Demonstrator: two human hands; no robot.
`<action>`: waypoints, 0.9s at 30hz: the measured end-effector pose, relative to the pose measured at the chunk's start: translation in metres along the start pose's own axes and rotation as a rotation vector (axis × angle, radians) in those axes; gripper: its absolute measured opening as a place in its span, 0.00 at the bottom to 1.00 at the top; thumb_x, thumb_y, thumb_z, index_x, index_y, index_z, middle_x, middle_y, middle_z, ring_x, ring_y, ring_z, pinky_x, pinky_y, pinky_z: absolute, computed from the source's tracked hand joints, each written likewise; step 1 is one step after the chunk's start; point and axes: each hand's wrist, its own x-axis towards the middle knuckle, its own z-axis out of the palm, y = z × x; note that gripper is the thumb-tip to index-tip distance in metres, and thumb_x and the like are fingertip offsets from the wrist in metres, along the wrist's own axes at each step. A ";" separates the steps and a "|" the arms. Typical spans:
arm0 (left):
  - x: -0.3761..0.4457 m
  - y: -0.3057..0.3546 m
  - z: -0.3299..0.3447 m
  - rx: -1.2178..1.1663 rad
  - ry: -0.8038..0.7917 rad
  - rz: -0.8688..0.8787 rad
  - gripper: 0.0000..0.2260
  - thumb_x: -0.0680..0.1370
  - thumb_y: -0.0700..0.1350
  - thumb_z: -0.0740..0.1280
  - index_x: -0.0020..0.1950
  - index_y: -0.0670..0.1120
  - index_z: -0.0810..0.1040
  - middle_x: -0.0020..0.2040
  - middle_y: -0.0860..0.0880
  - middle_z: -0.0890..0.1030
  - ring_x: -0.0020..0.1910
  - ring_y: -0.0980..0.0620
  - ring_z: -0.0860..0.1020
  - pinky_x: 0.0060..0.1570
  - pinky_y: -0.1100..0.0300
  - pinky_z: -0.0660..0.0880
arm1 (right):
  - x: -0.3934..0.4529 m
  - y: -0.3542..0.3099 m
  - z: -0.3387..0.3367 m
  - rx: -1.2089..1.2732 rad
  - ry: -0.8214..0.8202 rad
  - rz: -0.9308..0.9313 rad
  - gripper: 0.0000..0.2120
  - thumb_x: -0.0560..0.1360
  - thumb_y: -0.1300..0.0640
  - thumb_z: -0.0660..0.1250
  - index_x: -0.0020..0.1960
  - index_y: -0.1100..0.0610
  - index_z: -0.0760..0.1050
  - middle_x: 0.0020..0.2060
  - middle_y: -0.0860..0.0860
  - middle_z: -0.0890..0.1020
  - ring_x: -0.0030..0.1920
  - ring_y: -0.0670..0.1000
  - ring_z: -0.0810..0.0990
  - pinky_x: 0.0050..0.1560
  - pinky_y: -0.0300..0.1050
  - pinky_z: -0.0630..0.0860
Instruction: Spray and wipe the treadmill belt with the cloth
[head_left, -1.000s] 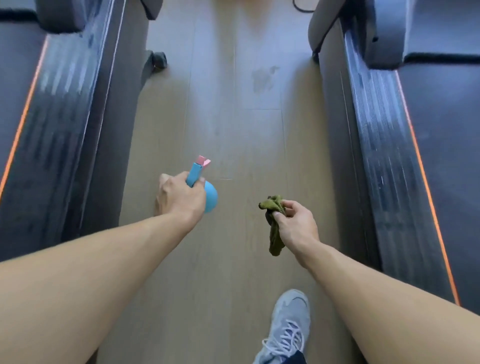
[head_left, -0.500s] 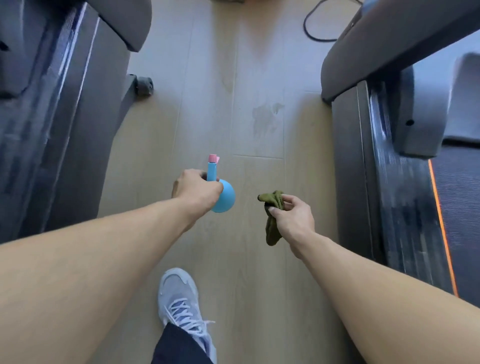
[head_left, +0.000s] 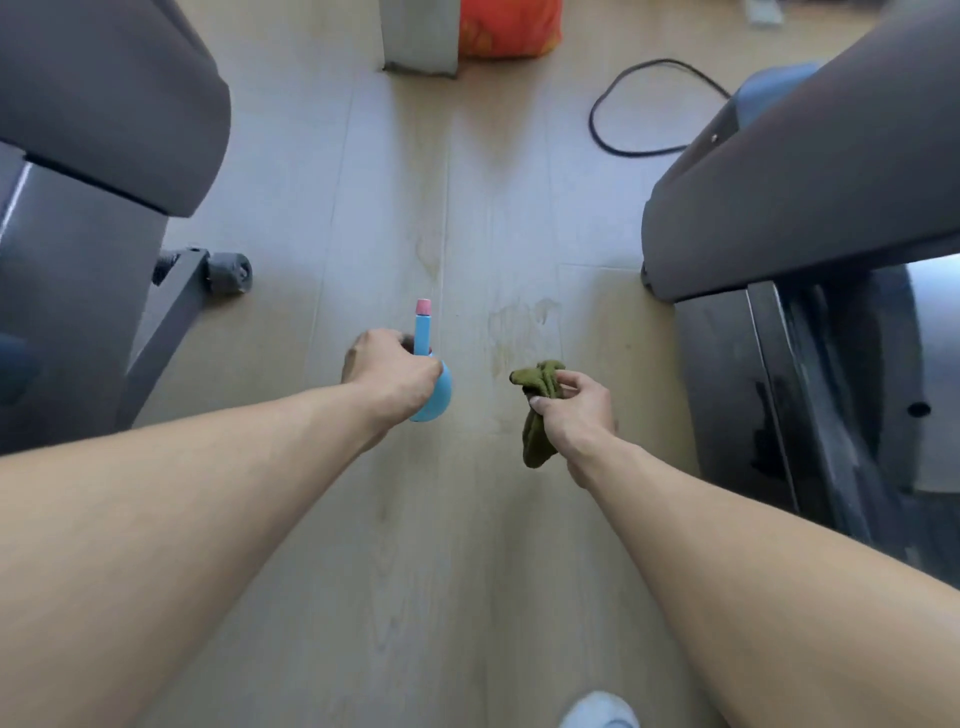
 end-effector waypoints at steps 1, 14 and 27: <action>0.011 0.004 0.003 0.000 0.006 0.010 0.07 0.77 0.42 0.69 0.53 0.47 0.86 0.53 0.44 0.85 0.54 0.43 0.84 0.50 0.55 0.77 | 0.012 -0.005 0.003 0.005 0.002 -0.012 0.19 0.72 0.60 0.71 0.63 0.50 0.76 0.51 0.45 0.81 0.50 0.48 0.79 0.53 0.40 0.72; 0.119 0.034 0.039 0.078 0.036 0.129 0.08 0.71 0.39 0.68 0.46 0.40 0.85 0.48 0.39 0.86 0.50 0.41 0.86 0.51 0.49 0.83 | 0.126 -0.042 0.037 -0.062 -0.055 -0.136 0.10 0.74 0.59 0.70 0.52 0.48 0.76 0.47 0.49 0.77 0.49 0.52 0.76 0.52 0.41 0.72; 0.132 0.031 0.039 0.078 -0.001 0.130 0.09 0.70 0.42 0.72 0.47 0.40 0.85 0.46 0.42 0.86 0.46 0.44 0.86 0.51 0.46 0.85 | 0.137 -0.052 0.040 -0.059 -0.044 -0.121 0.17 0.73 0.62 0.65 0.59 0.48 0.77 0.53 0.51 0.80 0.51 0.53 0.80 0.47 0.42 0.75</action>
